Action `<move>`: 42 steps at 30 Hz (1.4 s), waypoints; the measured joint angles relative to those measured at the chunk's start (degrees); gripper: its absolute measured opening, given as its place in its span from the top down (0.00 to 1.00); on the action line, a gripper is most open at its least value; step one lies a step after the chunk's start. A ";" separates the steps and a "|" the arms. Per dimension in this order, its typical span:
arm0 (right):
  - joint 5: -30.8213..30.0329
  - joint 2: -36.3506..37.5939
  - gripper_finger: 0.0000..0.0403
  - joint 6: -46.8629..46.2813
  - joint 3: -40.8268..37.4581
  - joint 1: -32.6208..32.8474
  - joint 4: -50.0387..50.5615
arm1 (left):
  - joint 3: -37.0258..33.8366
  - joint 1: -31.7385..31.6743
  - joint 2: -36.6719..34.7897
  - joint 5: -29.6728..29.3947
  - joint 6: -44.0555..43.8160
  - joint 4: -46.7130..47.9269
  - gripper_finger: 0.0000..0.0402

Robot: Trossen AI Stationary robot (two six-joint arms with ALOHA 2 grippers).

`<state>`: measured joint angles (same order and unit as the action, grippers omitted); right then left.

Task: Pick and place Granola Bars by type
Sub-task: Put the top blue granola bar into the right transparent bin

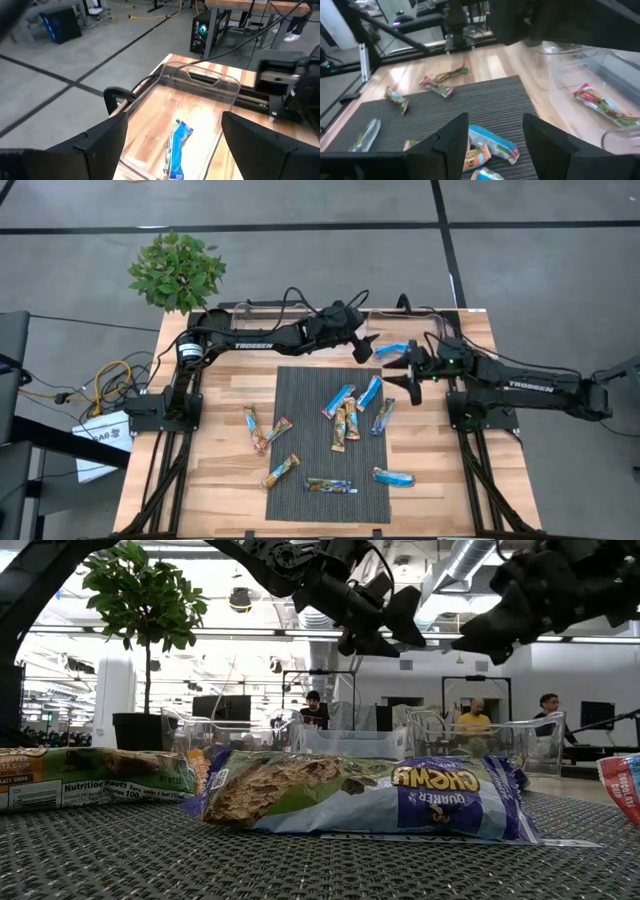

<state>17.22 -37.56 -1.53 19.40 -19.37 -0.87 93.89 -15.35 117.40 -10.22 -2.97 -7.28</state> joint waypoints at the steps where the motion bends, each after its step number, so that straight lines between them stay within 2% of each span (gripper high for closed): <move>1: -0.76 1.14 0.55 0.05 -0.85 0.72 0.00 | 0.00 0.02 0.00 0.01 -0.51 0.49 0.21; 7: -2.39 8.93 0.56 -1.43 -5.80 4.66 0.56 | 0.00 0.04 0.00 2.90 -3.23 2.43 0.21; 11: -2.36 13.49 0.56 -0.53 -7.48 7.48 6.32 | 0.00 0.20 0.00 6.50 -3.91 2.56 0.21; 14: -2.92 15.17 0.56 1.63 -7.55 9.24 11.35 | 0.00 0.62 0.00 6.85 -3.90 2.95 0.21; 18: -4.11 14.90 0.57 4.55 -7.59 11.80 13.18 | 0.00 1.22 0.00 6.90 -3.92 3.18 0.21; 21: -4.68 13.42 0.58 6.99 -7.57 14.43 12.31 | 0.00 1.66 0.00 6.89 -3.93 3.49 0.21; 27: -12.21 6.74 0.59 8.22 -7.57 19.65 12.12 | 0.00 2.14 0.00 7.19 -4.60 4.94 0.21; 33: -17.30 0.01 0.59 9.54 -5.35 22.42 12.22 | 0.00 2.06 0.00 16.34 -4.85 6.71 0.21; 37: -19.25 -3.24 0.59 9.54 -1.17 22.94 16.72 | 0.00 2.19 0.02 22.24 -4.87 6.70 0.21; 42: -20.40 -6.49 0.59 8.60 2.76 23.12 21.84 | 0.00 2.55 -0.39 22.92 -4.87 7.68 0.21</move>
<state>-3.18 -44.05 7.07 22.16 3.75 20.97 93.89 -12.80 117.01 12.70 -7.84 0.40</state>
